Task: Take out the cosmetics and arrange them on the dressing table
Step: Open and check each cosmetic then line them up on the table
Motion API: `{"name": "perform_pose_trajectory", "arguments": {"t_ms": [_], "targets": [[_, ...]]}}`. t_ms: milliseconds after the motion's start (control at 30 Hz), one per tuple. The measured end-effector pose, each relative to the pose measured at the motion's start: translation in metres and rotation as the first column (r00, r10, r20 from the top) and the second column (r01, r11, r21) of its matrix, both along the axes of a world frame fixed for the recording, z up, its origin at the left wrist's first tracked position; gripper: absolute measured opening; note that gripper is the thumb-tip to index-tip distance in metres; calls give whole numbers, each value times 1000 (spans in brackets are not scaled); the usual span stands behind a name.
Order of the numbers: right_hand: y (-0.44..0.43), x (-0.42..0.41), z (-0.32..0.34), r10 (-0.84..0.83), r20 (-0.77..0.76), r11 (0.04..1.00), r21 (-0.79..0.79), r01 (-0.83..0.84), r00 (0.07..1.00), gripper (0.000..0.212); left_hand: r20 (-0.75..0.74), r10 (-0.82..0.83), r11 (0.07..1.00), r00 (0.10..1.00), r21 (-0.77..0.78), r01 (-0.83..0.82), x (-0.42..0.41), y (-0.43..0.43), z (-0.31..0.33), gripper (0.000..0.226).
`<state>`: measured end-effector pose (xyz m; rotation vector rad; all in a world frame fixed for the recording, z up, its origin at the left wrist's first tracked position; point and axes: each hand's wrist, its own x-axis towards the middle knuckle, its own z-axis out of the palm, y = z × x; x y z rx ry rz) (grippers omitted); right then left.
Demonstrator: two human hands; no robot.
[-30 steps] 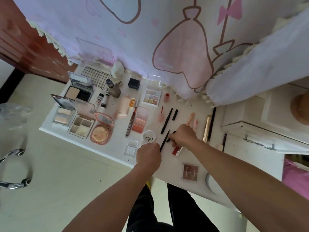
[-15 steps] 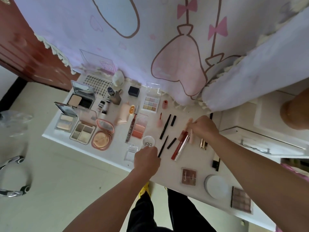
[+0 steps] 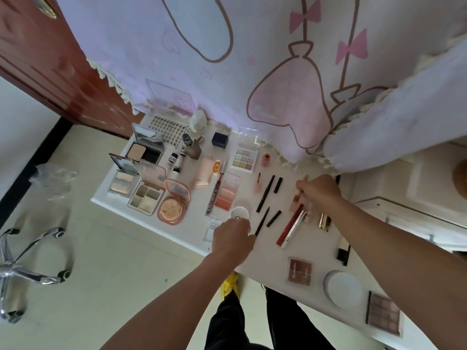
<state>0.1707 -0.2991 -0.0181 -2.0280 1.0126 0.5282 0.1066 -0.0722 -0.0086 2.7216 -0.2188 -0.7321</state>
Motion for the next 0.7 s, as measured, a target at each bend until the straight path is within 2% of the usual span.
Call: {"name": "perform_pose_trajectory", "arguments": {"t_ms": [67,167,233,300,367,433,533,700], "targets": [[0,0,12,-128,73,981,157,116,989,20,-6,24,997,1000,-70,-25,7,1,7,23],[-4,-8,41,-247,64,880,432,197,967,10,-99,101,957,990,-261,-124,23,0,18,17],[-6,-18,61,-237,67,813,559,160,969,10,-196,165,883,967,-408,-233,34,-3,31,17],[-5,-28,81,-231,91,763,634,122,969,10,-316,199,752,928,-558,-351,44,-7,52,16],[-1,-38,98,-206,121,752,654,77,971,11,-437,173,607,883,-659,-445,51,-12,74,17],[3,-45,111,-192,155,757,651,45,969,11,-506,106,525,856,-703,-480,57,-15,91,18],[10,-53,125,-177,185,775,631,21,967,12,-482,4,552,876,-729,-404,61,-15,105,16],[19,-68,149,-19,251,855,506,-114,968,25,-398,-61,583,915,-758,-291,66,-8,121,20]]}}
